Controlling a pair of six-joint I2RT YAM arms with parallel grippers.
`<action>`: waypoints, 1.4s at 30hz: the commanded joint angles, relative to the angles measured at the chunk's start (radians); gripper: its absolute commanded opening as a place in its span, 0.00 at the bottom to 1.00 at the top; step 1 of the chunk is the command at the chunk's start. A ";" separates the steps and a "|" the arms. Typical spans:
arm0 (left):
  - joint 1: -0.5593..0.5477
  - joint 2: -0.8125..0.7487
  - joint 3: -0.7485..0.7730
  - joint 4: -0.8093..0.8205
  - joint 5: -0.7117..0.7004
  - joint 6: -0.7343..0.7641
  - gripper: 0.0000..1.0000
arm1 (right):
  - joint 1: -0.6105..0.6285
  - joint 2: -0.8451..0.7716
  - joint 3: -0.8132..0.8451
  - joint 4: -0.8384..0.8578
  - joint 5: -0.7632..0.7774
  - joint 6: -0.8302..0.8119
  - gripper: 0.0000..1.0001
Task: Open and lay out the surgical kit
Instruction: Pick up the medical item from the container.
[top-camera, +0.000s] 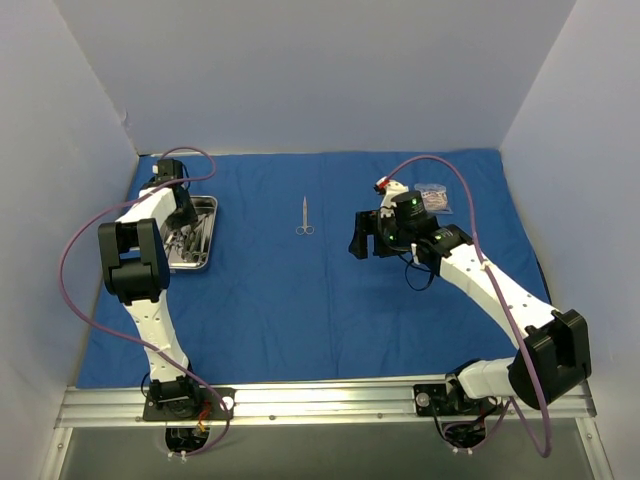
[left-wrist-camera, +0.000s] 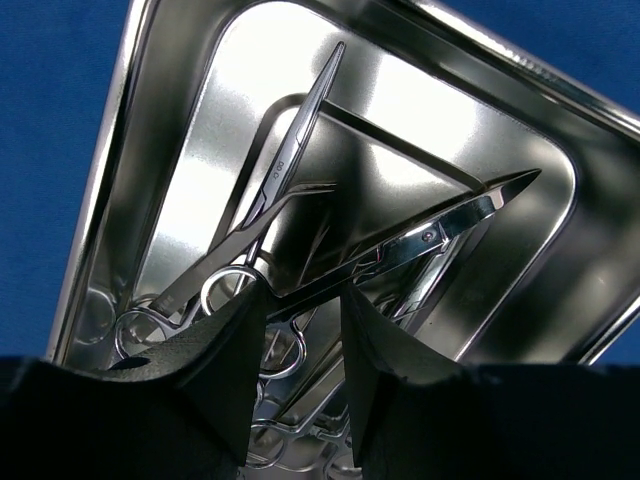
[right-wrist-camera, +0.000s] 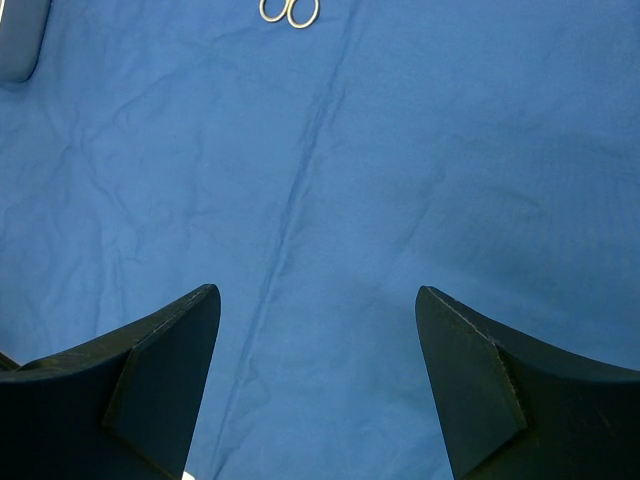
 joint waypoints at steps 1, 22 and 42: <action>0.010 -0.030 0.021 -0.072 0.020 -0.059 0.43 | 0.013 -0.006 0.029 0.003 0.024 0.007 0.75; -0.007 0.002 0.080 0.048 0.274 0.481 0.59 | 0.043 0.017 0.046 0.000 0.033 0.023 0.75; 0.000 0.136 0.202 -0.075 0.342 0.523 0.40 | 0.076 0.087 0.110 -0.033 0.041 0.015 0.75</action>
